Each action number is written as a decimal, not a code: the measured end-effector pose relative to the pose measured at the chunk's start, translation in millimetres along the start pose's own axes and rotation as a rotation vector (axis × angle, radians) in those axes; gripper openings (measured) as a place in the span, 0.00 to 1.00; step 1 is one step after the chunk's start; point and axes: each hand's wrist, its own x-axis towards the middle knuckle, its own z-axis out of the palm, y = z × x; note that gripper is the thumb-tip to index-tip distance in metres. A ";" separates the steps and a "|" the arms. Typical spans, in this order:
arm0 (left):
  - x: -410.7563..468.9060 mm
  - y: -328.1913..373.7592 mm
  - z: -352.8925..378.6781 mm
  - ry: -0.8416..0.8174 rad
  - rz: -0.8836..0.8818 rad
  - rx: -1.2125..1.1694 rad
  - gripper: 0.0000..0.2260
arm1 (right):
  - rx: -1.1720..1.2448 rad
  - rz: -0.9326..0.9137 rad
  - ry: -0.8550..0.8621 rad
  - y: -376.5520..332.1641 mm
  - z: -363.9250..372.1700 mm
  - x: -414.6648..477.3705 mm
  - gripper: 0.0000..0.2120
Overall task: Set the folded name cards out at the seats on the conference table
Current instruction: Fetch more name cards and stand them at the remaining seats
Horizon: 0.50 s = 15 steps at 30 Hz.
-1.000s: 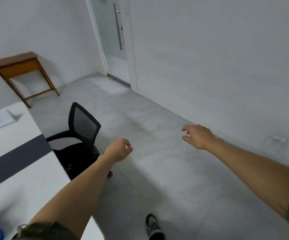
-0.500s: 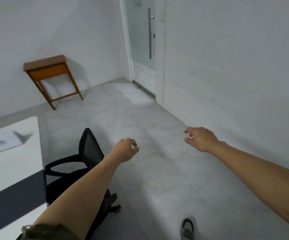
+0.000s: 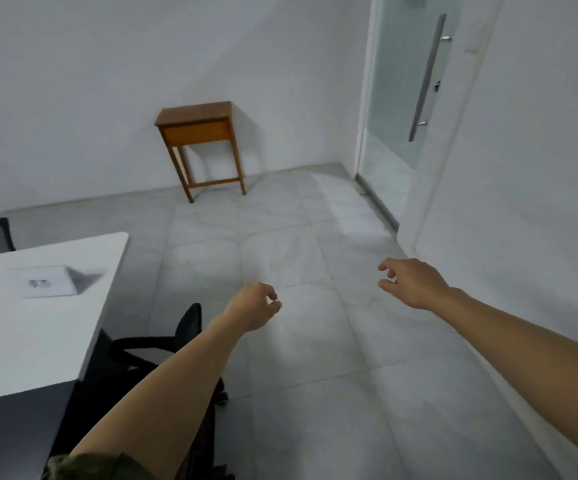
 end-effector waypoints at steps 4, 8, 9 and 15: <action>59.7 -31.6 -17.0 0.017 -0.105 -0.022 0.14 | -0.005 -0.119 -0.065 -23.5 8.1 99.0 0.20; 128.4 -63.8 -37.8 0.048 -0.196 -0.047 0.13 | -0.040 -0.199 -0.114 -48.5 18.4 196.6 0.21; 149.3 -71.8 -44.5 0.061 -0.211 -0.065 0.13 | -0.047 -0.210 -0.124 -54.9 20.2 224.0 0.21; 261.8 -104.6 -118.8 0.115 -0.289 -0.127 0.13 | -0.077 -0.280 -0.111 -110.1 -16.3 382.5 0.20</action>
